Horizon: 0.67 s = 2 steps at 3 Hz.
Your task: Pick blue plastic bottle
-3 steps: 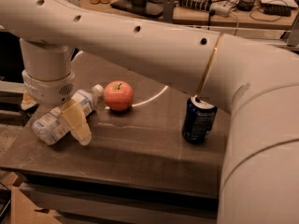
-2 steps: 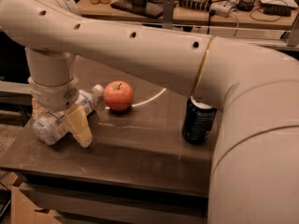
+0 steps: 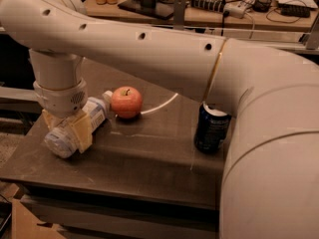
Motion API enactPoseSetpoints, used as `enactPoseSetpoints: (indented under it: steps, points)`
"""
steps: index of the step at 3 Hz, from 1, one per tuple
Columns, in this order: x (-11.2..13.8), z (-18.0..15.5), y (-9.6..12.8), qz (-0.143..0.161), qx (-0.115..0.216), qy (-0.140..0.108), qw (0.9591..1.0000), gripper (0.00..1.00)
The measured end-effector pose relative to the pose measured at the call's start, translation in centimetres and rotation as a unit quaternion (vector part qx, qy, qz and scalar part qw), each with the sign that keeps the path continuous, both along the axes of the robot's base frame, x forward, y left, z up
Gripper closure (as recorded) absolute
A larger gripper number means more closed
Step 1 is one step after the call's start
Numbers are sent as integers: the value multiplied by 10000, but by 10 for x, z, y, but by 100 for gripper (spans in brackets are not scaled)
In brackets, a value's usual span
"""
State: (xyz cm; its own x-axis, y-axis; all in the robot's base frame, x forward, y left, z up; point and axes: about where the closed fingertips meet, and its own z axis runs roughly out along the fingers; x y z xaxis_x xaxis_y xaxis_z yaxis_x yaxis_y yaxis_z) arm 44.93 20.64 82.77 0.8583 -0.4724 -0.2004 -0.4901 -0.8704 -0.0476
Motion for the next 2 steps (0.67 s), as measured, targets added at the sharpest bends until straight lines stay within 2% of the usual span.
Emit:
enactPoseSetpoints:
  steps: [1,2]
  points:
    - [0,3,0,-1,0,0,10000,95]
    - [14,53,1,117,519,-406,9978,100]
